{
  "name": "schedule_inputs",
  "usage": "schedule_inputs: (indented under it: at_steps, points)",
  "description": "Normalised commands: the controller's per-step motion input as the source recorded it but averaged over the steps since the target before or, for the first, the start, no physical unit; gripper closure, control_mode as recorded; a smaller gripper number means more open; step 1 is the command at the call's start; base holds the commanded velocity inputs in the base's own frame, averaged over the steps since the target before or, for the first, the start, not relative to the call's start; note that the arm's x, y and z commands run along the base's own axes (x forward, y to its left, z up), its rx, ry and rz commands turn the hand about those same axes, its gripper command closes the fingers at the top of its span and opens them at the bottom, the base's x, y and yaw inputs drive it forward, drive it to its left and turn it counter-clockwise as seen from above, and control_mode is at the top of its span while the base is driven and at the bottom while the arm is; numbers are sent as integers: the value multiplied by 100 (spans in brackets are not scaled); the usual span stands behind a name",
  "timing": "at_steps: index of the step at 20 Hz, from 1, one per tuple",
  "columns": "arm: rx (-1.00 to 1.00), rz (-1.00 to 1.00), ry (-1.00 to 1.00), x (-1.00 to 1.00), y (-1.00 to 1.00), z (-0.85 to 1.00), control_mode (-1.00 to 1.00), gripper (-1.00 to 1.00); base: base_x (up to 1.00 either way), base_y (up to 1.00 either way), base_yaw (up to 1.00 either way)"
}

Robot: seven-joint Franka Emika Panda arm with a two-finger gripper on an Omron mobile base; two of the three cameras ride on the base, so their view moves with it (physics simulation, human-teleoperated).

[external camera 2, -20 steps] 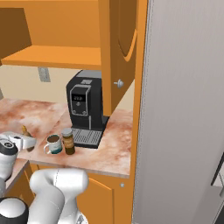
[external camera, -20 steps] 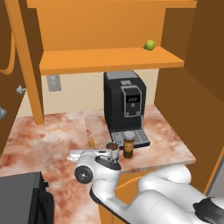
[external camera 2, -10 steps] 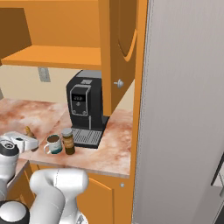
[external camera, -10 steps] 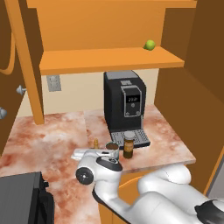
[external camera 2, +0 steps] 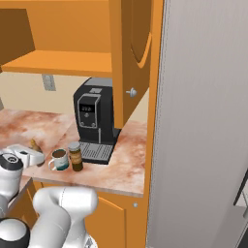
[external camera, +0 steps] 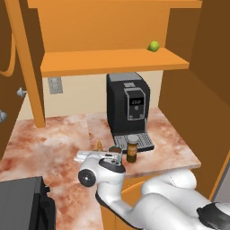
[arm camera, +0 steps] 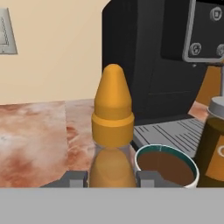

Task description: Pick the cinnamon and honey bottle from the cabinet and place them next to the mug.

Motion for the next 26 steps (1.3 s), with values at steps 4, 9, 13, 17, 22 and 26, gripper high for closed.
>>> schedule_inputs:
  at_steps: [4,9,13,17,22,26]
  points:
    - [0,0,0,6,0,-15,-100,100,0,0,0]
    - [0,-1,0,0,0,-34,-100,100,0,0,0]
    - [0,0,0,0,0,-25,-100,100,0,0,0]
    - [0,0,0,9,2,-3,-100,100,0,0,0]
    - [0,0,0,30,12,0,-100,100,0,0,0]
    - [0,-1,0,30,16,0,-100,100,0,0,0]
